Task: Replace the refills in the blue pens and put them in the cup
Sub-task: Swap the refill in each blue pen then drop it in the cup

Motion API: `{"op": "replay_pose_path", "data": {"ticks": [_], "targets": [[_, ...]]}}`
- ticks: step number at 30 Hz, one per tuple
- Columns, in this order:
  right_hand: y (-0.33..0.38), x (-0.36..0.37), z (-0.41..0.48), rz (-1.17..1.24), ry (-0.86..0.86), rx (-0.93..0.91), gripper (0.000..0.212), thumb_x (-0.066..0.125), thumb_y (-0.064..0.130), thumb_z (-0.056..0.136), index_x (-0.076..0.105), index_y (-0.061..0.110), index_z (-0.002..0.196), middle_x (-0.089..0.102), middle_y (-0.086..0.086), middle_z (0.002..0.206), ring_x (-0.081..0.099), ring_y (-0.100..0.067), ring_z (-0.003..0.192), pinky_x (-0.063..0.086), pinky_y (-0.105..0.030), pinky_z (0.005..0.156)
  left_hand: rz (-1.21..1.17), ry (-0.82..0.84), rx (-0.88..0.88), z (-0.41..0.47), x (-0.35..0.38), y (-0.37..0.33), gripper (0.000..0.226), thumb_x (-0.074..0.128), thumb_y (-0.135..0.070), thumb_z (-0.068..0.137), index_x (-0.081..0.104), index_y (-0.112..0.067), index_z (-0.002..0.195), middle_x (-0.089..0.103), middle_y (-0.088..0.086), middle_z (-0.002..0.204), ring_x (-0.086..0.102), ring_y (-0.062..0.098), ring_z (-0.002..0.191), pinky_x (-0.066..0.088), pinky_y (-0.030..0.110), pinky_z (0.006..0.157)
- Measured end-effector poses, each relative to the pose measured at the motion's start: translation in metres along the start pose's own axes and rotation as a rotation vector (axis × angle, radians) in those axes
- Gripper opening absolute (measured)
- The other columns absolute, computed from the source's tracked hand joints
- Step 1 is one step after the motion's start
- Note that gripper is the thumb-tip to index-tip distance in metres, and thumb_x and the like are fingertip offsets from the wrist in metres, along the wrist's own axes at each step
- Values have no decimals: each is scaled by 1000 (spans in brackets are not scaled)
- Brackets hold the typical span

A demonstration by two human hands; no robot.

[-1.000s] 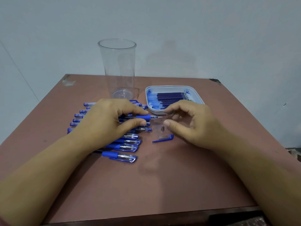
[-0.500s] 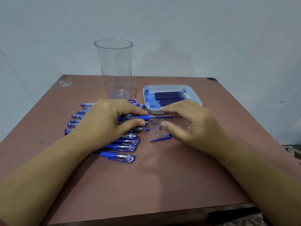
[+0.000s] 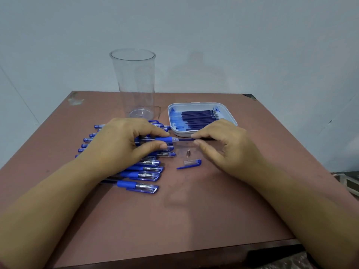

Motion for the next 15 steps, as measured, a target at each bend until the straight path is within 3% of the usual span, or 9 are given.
{"op": "replay_pose_path", "data": {"ticks": [6,11,15], "targets": [[-20,-14,-19,11,31,255,10,63,19,87,69,17,95,65,11,85,58,-8,83,42,-13,78,-4,4,-44,-1,-2,4,28,65,-57,76,71,-44,100,64,-27,76,59,-6,75,42,12,65],[-19,-5,-16,-60,155,261,13,59,28,86,70,24,93,66,16,88,56,-10,83,48,-38,81,0,7,-36,0,-2,2,27,67,-56,79,72,-42,101,59,-39,82,57,-9,76,39,6,67],[-21,-1,-16,-58,223,295,16,56,34,86,69,30,93,60,21,84,52,-8,82,47,-43,80,-21,7,-36,-1,0,0,23,71,-52,80,73,-41,100,59,-39,81,58,-6,76,39,8,66]]}}
Point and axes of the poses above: each hand's wrist, its own z-axis towards the middle knuckle, its own x-axis out of the palm, y = z × x, the point moved 1 cm from there along z, towards the middle knuckle
